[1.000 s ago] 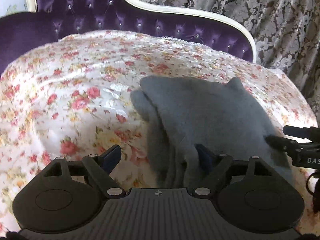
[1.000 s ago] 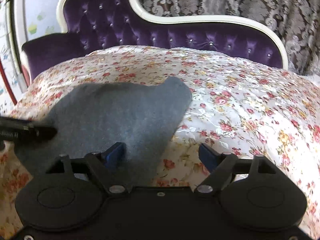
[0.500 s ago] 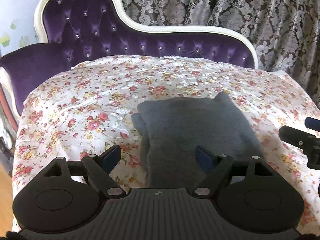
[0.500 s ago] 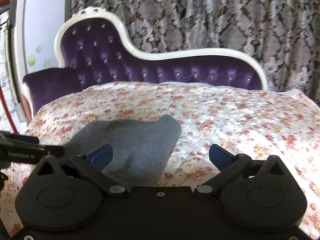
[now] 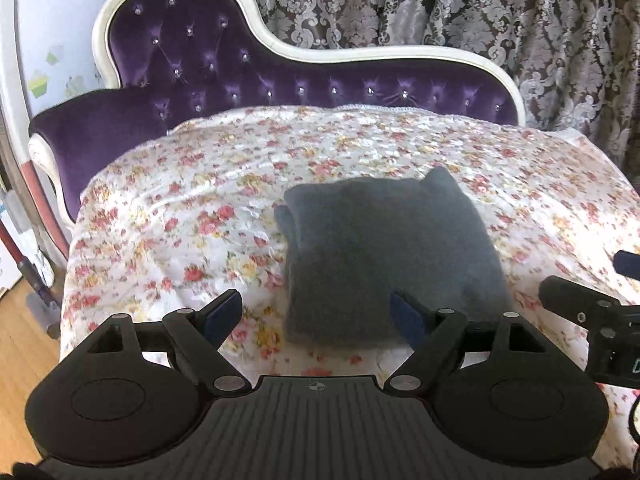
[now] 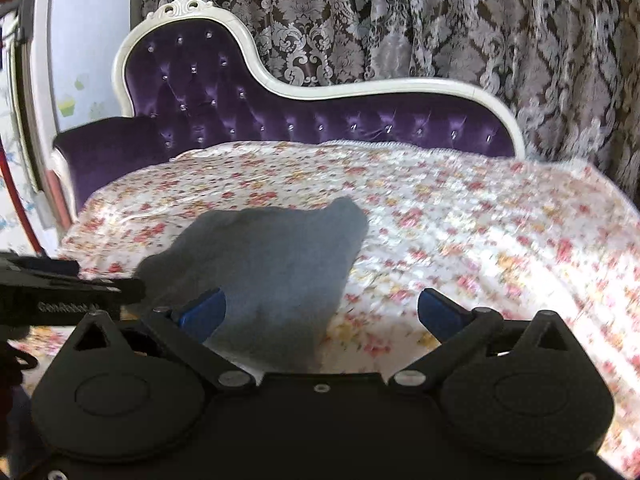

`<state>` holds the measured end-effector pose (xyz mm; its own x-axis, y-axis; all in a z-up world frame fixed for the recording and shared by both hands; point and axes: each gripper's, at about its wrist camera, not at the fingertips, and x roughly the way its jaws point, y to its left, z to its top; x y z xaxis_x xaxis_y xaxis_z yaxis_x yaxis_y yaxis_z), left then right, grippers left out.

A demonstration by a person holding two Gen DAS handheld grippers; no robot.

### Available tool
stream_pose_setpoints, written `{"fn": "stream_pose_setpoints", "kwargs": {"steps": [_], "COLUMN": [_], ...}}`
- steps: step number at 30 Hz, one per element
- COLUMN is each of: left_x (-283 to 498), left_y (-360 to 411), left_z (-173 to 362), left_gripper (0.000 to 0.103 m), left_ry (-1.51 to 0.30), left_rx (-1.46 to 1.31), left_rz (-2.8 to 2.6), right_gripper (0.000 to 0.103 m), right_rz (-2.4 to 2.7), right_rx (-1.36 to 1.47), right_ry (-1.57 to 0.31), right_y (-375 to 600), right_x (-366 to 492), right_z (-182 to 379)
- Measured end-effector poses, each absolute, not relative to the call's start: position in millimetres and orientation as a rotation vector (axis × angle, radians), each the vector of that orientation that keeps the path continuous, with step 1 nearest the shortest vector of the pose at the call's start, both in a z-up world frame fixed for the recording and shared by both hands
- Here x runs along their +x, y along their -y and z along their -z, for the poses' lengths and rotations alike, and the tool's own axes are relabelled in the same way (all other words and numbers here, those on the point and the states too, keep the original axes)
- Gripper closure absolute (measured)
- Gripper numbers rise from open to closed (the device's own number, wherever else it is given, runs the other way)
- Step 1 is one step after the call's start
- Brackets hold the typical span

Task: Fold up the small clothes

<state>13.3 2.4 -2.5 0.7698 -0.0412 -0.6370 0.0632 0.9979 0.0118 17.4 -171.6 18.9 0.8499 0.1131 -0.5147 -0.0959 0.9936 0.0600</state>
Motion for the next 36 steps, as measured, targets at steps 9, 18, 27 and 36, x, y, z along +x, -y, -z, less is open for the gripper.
{"fn": "stream_pose_setpoints", "kwargs": {"steps": [9, 18, 27, 36], "left_x": [4.2, 5.5, 10.2, 12.0], "left_y": [0.4, 3.1, 7.3, 7.6], "left_z": [14.8, 18.8, 21.4, 22.3], "left_gripper": [0.022, 0.022, 0.022, 0.022], "left_ry": [-0.73, -0.747, -0.768, -0.775], "left_rx": [0.021, 0.032, 0.048, 0.047], "left_rz": [0.057, 0.055, 0.076, 0.084], "right_gripper": [0.001, 0.001, 0.001, 0.001], "right_rz": [-0.072, -0.061, -0.058, -0.061], "right_rx": [0.067, 0.085, 0.09, 0.081], "right_ry": [-0.549, -0.591, -0.616, -0.62], "right_y": [179.4, 181.9, 183.9, 182.5], "right_x": [11.1, 15.7, 19.3, 21.0], "right_z": [-17.6, -10.0, -6.1, -6.7]}}
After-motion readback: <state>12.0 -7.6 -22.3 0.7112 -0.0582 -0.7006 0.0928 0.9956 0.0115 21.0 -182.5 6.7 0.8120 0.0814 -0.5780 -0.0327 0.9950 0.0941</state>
